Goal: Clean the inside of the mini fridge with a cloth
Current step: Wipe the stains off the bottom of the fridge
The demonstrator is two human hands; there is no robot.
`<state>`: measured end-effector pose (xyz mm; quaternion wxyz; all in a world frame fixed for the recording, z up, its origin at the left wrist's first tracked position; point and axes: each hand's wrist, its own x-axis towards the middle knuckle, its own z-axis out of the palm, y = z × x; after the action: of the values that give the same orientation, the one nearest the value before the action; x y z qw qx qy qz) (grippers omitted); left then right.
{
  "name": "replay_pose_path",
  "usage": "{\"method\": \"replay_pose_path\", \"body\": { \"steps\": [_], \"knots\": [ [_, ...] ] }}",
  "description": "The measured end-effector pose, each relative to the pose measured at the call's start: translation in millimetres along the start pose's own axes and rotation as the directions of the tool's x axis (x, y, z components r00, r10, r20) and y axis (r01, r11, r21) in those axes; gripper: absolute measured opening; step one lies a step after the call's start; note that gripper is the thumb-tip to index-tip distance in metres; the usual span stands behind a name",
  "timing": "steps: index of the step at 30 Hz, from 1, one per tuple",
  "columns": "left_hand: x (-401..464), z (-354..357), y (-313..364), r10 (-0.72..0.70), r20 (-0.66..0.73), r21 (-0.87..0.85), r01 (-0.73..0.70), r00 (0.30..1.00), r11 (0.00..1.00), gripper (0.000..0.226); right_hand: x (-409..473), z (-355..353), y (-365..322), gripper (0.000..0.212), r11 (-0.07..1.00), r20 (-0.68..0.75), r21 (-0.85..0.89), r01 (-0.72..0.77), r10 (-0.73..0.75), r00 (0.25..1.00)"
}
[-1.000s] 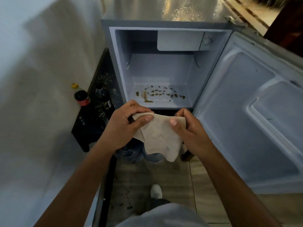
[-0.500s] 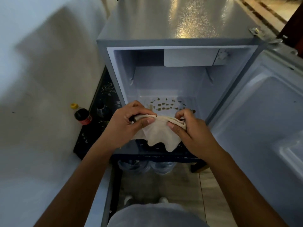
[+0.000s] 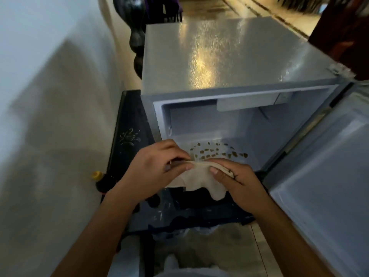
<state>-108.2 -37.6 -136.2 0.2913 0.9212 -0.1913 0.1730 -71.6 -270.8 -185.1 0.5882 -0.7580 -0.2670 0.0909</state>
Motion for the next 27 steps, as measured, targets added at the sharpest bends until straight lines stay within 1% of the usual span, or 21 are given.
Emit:
{"method": "replay_pose_path", "body": {
  "steps": [2, 4, 5, 7, 9, 11, 12, 14, 17, 19, 20, 23, 24, 26, 27],
  "knots": [
    [9.8, -19.1, -4.4, 0.096, -0.101, 0.083, -0.088, 0.990, 0.993, 0.016, 8.0, 6.1, -0.2, 0.024, 0.998, -0.087, 0.047, -0.031, 0.035, 0.996],
    [25.6, -36.7, -10.0, 0.192, -0.255, 0.203, -0.142, 0.948, 0.969, 0.013, 16.7, 9.3, 6.1, 0.021, 0.997, -0.152, 0.039, -0.064, 0.070, 0.986],
    [35.3, -44.2, -12.7, 0.231, -0.304, 0.277, -0.147, 0.924, 0.950, 0.013, 20.1, 9.0, 13.3, 0.021, 0.995, -0.178, 0.037, -0.093, 0.098, 0.979],
    [55.6, -53.8, -18.9, 0.278, -0.313, 0.383, -0.148, 0.908, 0.912, 0.017, 28.9, 6.2, 33.1, 0.021, 0.987, -0.223, 0.042, -0.158, 0.163, 0.961],
    [72.8, -58.8, -23.7, 0.298, -0.234, 0.432, -0.175, 0.925, 0.885, 0.022, 39.1, 1.2, 60.5, 0.022, 0.971, -0.251, 0.044, -0.234, 0.238, 0.938],
    [92.1, -64.2, -22.8, 0.277, -0.101, 0.433, -0.208, 0.956, 0.877, 0.030, 48.0, -9.5, 88.5, 0.024, 0.953, -0.284, 0.056, -0.297, 0.300, 0.911],
    [102.3, -66.0, -20.9, 0.240, -0.020, 0.433, -0.208, 0.971, 0.877, 0.037, 51.3, -17.0, 100.8, 0.026, 0.944, -0.294, 0.045, -0.326, 0.324, 0.899],
    [120.7, -66.8, -18.2, 0.117, 0.140, 0.476, -0.171, 0.983, 0.863, 0.053, 57.5, -34.0, 127.5, 0.029, 0.916, -0.313, -0.016, -0.400, 0.376, 0.872],
    [135.7, -62.5, -20.8, -0.078, 0.274, 0.525, -0.081, 0.959, 0.847, 0.065, 68.3, -54.7, 163.8, 0.035, 0.870, -0.348, -0.117, -0.478, 0.415, 0.841],
    [138.7, -59.5, -20.3, -0.141, 0.325, 0.529, -0.056, 0.935, 0.847, 0.068, 74.3, -57.2, 185.4, 0.052, 0.838, -0.409, -0.153, -0.523, 0.428, 0.806],
    [139.0, -59.6, -21.2, -0.154, 0.333, 0.526, -0.048, 0.930, 0.849, 0.069, 77.6, -53.7, 193.7, 0.056, 0.831, -0.423, -0.159, -0.533, 0.430, 0.797],
    [140.8, -59.6, -20.8, -0.176, 0.351, 0.521, -0.036, 0.920, 0.853, 0.070, 83.2, -35.2, 199.4, 0.034, 0.818, -0.448, -0.170, -0.550, 0.433, 0.782],
    [140.8, -60.2, -20.8, -0.184, 0.359, 0.515, -0.030, 0.915, 0.856, 0.068, 85.1, -25.5, 203.9, 0.033, 0.826, -0.445, -0.145, -0.545, 0.437, 0.781],
    [144.5, -62.5, -19.8, -0.194, 0.363, 0.484, -0.007, 0.911, 0.875, 0.065, 88.7, -6.6, 210.0, 0.036, 0.841, -0.384, -0.112, -0.529, 0.455, 0.803],
    [149.0, -63.5, -18.1, -0.190, 0.360, 0.449, 0.008, 0.913, 0.893, 0.063, 90.7, 0.4, 211.6, 0.037, 0.829, -0.348, -0.163, -0.535, 0.459, 0.817]
  ]
}}
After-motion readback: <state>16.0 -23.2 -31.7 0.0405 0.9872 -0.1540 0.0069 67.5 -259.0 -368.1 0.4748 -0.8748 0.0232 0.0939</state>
